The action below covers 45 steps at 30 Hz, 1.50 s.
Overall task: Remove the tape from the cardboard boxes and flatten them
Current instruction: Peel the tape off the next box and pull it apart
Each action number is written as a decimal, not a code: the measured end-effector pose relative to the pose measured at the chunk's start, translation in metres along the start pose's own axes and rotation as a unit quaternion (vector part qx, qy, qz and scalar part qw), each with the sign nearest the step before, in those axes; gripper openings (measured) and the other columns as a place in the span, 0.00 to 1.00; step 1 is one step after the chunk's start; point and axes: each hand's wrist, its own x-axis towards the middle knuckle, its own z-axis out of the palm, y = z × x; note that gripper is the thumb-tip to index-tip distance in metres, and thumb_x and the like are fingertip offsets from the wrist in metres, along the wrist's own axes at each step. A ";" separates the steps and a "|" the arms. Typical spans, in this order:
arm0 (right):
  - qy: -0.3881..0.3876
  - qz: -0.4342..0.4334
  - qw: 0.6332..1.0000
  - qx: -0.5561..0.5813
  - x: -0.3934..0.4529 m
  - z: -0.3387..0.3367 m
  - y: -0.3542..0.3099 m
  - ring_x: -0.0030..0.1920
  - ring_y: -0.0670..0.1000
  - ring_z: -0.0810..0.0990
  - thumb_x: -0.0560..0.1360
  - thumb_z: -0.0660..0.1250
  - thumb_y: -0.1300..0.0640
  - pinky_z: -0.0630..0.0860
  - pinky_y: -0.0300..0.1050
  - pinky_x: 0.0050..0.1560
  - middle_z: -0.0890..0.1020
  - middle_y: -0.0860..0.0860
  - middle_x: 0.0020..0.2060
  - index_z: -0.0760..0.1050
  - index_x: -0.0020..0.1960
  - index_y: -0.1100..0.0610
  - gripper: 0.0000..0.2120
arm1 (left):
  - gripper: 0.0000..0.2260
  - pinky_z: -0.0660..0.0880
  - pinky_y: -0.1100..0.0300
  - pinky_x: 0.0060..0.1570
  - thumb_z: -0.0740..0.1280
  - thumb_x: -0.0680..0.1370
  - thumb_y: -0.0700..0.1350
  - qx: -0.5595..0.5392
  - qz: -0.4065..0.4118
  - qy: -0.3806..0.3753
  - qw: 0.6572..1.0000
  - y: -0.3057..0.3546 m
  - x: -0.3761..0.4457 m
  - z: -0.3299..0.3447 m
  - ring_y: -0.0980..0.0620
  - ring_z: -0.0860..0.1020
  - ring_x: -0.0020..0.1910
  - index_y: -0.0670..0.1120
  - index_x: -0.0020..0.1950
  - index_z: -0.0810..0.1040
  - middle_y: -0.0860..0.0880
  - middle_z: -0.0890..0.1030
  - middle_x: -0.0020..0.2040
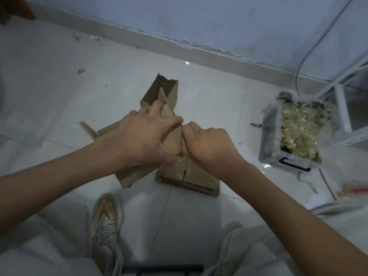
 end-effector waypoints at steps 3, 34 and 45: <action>0.030 0.066 0.997 0.040 0.000 -0.004 0.000 0.22 0.53 0.60 0.84 0.60 0.54 0.57 0.43 0.26 0.69 0.53 0.34 0.72 0.46 0.60 0.12 | 0.43 0.76 0.49 0.51 0.65 0.64 0.78 -0.004 0.004 0.018 1.000 -0.001 0.001 -0.006 0.42 0.76 0.56 0.64 0.75 0.60 0.44 0.68 0.66; -0.077 -0.032 0.996 -0.025 0.000 -0.010 -0.016 0.21 0.52 0.55 0.66 0.66 0.68 0.44 0.41 0.28 0.61 0.52 0.31 0.66 0.55 0.61 0.20 | 0.41 0.76 0.49 0.50 0.66 0.63 0.77 0.014 -0.001 -0.021 1.000 -0.002 -0.007 0.006 0.42 0.78 0.53 0.64 0.72 0.62 0.44 0.68 0.68; -0.065 0.220 0.851 0.473 -0.016 -0.013 -0.004 0.28 0.47 0.68 0.87 0.56 0.58 0.66 0.45 0.32 0.72 0.48 0.28 0.68 0.44 0.57 0.13 | 0.41 0.75 0.51 0.47 0.68 0.63 0.77 -0.091 -0.002 -0.019 0.996 -0.003 -0.014 0.002 0.45 0.76 0.55 0.68 0.73 0.58 0.49 0.65 0.68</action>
